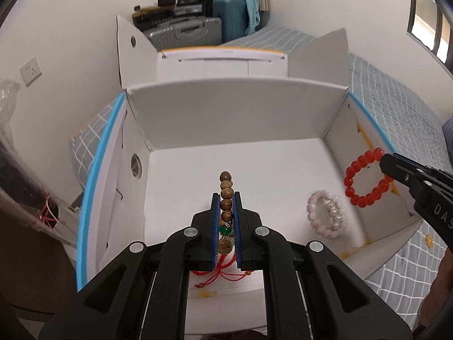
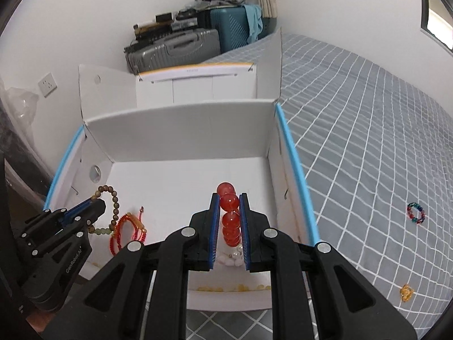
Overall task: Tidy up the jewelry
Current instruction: 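Open left tool dropping wooden bracelet while right tool releases red bracelet into box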
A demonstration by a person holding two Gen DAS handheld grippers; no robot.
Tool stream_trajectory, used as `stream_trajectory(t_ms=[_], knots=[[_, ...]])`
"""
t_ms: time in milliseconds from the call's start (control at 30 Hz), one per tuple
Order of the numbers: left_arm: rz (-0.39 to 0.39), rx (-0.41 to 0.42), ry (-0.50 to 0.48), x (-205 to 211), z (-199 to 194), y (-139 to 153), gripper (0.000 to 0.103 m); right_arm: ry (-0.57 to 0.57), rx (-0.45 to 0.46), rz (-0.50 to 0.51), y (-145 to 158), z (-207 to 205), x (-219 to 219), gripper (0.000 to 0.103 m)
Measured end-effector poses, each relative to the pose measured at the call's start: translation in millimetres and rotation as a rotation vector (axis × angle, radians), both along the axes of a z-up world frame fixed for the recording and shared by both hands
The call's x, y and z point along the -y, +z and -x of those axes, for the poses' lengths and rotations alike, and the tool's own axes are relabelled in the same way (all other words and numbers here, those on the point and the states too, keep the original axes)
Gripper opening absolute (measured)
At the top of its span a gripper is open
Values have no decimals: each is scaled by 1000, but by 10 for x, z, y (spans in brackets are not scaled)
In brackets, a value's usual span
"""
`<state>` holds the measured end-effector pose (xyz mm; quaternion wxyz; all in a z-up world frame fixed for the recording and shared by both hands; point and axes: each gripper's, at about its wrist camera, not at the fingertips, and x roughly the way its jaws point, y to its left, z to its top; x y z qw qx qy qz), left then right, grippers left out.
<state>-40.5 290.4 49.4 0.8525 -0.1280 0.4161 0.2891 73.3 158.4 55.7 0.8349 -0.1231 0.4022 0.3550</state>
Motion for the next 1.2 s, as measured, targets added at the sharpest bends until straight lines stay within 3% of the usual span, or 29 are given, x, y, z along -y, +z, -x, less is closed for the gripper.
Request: stream_trajectory(t_ms=[300,700,800,900,967,1133,1200], knots=[[38,-44,0,-86,-58,-248,8,4,-28,39,-263,26,-134,13],[58,-56,8,-131,-43,-308,9,22,-62,62,-407,17,-230,14],[52,-50,13,-138,-26,-287,13,22,-16,61,-348,75,-213,14],[44,-45,11,-95,3,-257,26,24,-5,54,-294,107,-196,19],[34,-34,9,-69,12,-220,45,20,16,45,-234,132,-169,40],[1,-14,4,8,25,-129,75,0,54,22,-114,162,-63,63],[-16,-16,-2,47,25,-114,77,-22,46,5,-71,157,31,67]])
